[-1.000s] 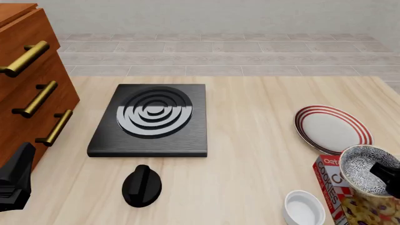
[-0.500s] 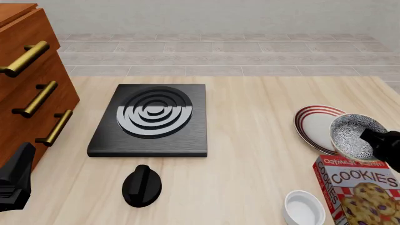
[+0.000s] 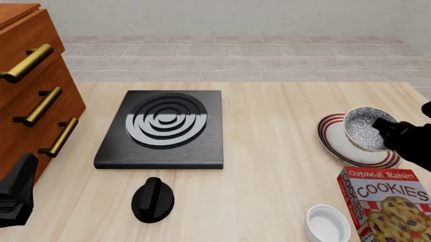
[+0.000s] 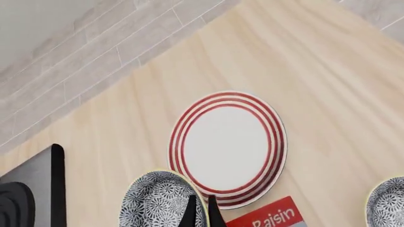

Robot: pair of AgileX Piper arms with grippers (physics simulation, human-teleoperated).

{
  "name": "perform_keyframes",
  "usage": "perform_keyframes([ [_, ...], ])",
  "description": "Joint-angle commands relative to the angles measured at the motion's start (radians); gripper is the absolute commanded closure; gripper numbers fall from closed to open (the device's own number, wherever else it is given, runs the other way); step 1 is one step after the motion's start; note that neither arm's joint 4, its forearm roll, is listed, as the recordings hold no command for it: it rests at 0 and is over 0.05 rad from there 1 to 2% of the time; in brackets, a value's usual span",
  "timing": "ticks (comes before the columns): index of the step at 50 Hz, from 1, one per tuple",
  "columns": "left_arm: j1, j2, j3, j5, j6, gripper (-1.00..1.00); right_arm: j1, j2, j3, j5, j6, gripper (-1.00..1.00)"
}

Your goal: Pick the akita bowl on the cookies box and place it on the plate.

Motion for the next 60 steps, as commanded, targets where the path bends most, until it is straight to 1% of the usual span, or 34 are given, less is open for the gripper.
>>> perform_keyframes([
  [1, 0.0, 0.0, 0.0, 0.0, 0.0, -1.0, 0.005, 0.106, -0.027, -0.09, 0.044, 1.0],
  [4, 0.0, 0.0, 0.0, 0.0, 0.0, -1.0, 0.004, 0.132, -0.023, -0.121, 0.066, 1.0],
  [7, 0.0, 0.0, 0.0, 0.0, 0.0, -1.0, 0.004, 0.165, -0.022, -0.152, 0.076, 1.0],
  [21, 0.0, 0.0, 0.0, 0.0, 0.0, -1.0, -0.013, 0.247, -0.029, -0.22, 0.097, 1.0],
  [46, 0.0, 0.0, 0.0, 0.0, 0.0, -1.0, -0.049, 0.366, -0.073, -0.268, 0.075, 1.0],
  [56, 0.0, 0.0, 0.0, 0.0, 0.0, -1.0, -0.07, 0.395, -0.091, -0.269, 0.056, 1.0],
  [60, 0.0, 0.0, 0.0, 0.0, 0.0, -1.0, -0.077, 0.407, -0.098, -0.271, 0.059, 1.0],
])
